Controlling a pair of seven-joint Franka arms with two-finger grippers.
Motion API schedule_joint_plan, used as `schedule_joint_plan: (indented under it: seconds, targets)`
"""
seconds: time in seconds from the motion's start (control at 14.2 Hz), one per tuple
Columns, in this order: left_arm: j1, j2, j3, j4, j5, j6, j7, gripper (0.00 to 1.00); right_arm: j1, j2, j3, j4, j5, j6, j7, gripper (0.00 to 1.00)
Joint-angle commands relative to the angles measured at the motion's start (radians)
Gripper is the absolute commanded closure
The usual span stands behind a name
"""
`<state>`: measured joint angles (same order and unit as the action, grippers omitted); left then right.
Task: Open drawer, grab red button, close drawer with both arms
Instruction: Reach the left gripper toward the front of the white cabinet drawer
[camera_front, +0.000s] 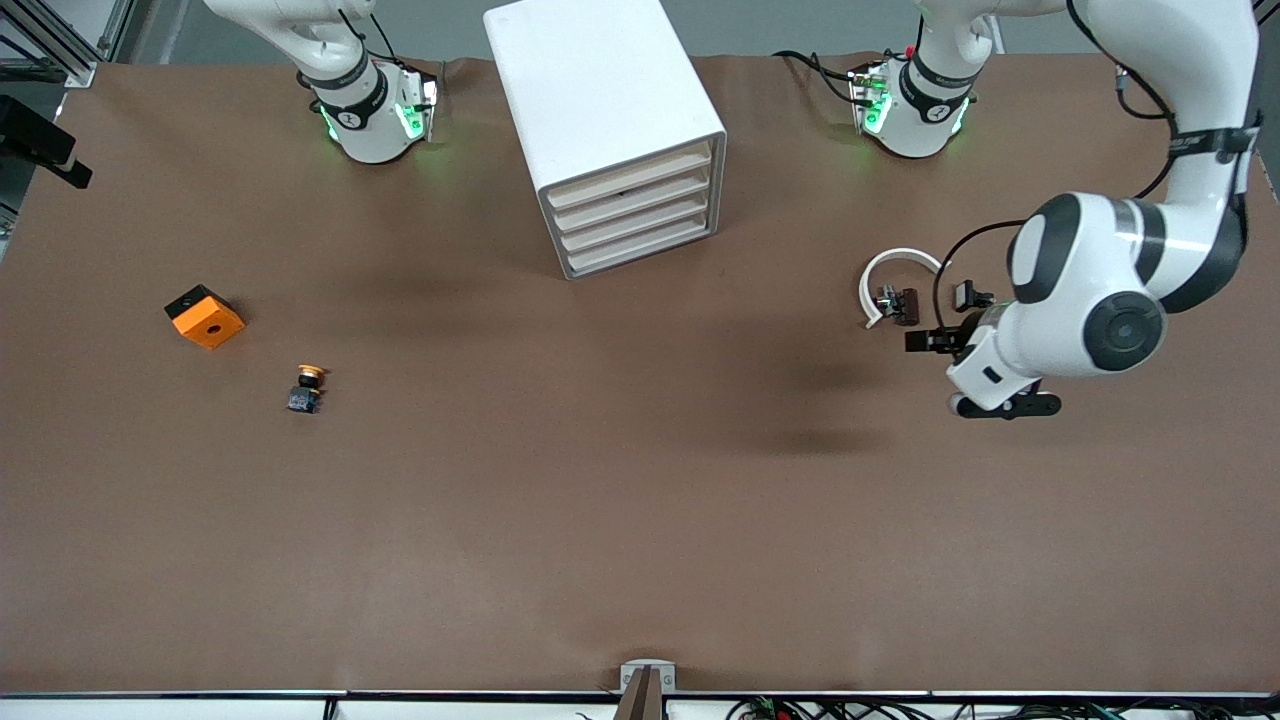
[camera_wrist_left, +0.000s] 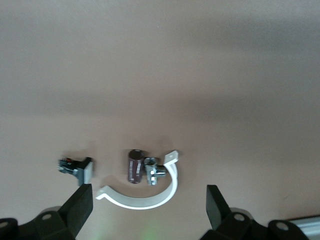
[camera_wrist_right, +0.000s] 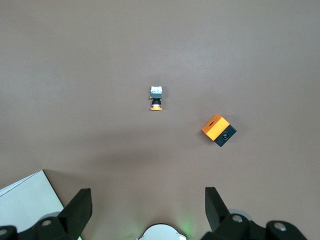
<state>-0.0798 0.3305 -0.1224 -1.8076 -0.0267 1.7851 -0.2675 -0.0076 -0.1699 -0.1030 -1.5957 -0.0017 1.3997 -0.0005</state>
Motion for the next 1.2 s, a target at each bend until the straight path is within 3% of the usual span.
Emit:
schedule_joint_plan:
  seconds: [0.0, 0.49, 0.85, 1.13]
  targets:
    - [-0.009, 0.030, -0.045, 0.025, -0.022, 0.000, -0.172, 0.00, 0.000, -0.019, 0.002, -0.016, 0.000, -0.001, 0.014, 0.00]
    - [-0.107, 0.162, -0.068, 0.103, -0.015, -0.041, -0.724, 0.00, 0.001, -0.020, 0.000, -0.015, 0.002, 0.012, 0.014, 0.00]
    - [-0.097, 0.286, -0.174, 0.241, -0.070, -0.298, -1.096, 0.00, 0.003, -0.020, 0.002, -0.015, 0.005, 0.015, 0.014, 0.00]
    - [-0.098, 0.323, -0.209, 0.252, -0.211, -0.438, -1.315, 0.00, 0.003, -0.020, 0.002, -0.016, 0.005, 0.013, 0.014, 0.00]
